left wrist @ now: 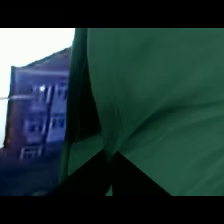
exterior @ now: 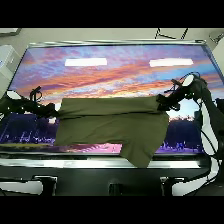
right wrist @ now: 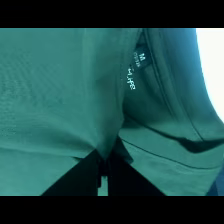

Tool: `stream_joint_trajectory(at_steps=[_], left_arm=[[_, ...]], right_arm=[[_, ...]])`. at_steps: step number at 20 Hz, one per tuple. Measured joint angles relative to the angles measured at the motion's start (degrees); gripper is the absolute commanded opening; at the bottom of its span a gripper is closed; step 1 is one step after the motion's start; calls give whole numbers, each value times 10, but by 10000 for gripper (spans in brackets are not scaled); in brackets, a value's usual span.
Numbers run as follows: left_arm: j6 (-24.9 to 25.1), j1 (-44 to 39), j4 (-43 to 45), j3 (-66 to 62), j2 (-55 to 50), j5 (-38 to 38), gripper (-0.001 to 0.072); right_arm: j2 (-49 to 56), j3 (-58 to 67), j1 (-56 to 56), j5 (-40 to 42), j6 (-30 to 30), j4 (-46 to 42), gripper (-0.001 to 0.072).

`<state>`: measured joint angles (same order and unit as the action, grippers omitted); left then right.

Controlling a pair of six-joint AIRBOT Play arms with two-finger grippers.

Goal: Fold the clothes and pants, and hang the long-sleeved shirts on hangers.

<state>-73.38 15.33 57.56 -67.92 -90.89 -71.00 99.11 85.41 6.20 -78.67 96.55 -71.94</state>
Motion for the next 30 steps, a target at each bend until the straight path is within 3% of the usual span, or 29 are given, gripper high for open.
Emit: stream_joint_trajectory(at_steps=[4,5,6,7,9,15,20,24,26,28,30], left_arm=[[0,9,5,3,-3,-7,27],[0,9,5,5,-4,-8,147],[0,7,6,7,-6,-9,429],[-1,6,6,7,-7,-11,510],[-2,12,7,0,-4,-32,510],[1,71,56,50,51,-117,505],[37,104,71,195,99,-107,432],[54,110,37,247,109,-78,430],[55,109,22,257,111,-63,353],[57,100,9,262,111,-45,344],[56,88,9,265,111,-32,69]], right_arm=[[1,-3,0,-9,11,-5,45],[1,-3,0,-10,13,-5,161],[1,-3,0,-13,15,-6,363],[1,-2,1,-15,17,-7,438],[-5,3,10,-30,14,-3,490],[-74,-36,90,-120,-18,-24,501],[-152,-156,116,-128,-46,-41,510],[-175,-192,120,-130,-55,-33,509],[-179,-198,121,-130,-56,-28,509],[-182,-205,121,-131,-57,-26,509],[-186,-220,122,-131,-57,-24,510]])
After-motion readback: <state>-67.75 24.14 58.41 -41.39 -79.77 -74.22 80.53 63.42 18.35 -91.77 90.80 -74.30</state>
